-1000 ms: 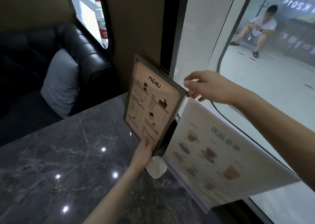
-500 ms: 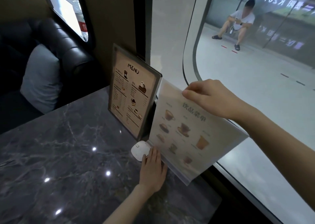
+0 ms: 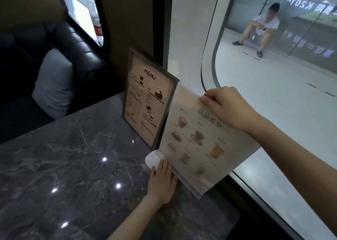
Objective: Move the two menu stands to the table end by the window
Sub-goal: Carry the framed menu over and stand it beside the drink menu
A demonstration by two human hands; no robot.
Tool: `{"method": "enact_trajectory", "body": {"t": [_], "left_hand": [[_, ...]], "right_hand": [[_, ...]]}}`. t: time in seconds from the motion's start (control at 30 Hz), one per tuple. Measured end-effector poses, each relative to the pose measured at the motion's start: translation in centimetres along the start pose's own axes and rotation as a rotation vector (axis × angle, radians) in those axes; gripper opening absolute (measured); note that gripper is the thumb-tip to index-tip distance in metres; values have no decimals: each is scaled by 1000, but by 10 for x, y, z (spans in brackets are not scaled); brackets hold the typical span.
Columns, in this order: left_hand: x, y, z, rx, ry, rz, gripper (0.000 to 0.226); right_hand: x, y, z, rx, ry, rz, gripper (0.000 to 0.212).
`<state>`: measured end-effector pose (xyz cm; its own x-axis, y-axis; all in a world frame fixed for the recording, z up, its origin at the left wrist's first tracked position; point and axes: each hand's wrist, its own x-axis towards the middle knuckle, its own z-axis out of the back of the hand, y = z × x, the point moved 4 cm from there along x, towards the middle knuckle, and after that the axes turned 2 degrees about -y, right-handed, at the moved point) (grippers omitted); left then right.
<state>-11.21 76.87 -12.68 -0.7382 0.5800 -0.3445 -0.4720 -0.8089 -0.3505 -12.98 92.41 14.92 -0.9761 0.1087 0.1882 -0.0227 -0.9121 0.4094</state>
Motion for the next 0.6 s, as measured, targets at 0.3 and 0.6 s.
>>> {"method": "enact_trajectory", "body": {"t": [0.3, 0.6], "left_hand": [[5, 13, 8, -42, 43, -5, 62], [9, 14, 6, -49, 51, -14, 62]], "right_hand": [[11, 2, -9, 6, -50, -28, 38], [15, 1, -9, 40, -14, -44, 37]]}}
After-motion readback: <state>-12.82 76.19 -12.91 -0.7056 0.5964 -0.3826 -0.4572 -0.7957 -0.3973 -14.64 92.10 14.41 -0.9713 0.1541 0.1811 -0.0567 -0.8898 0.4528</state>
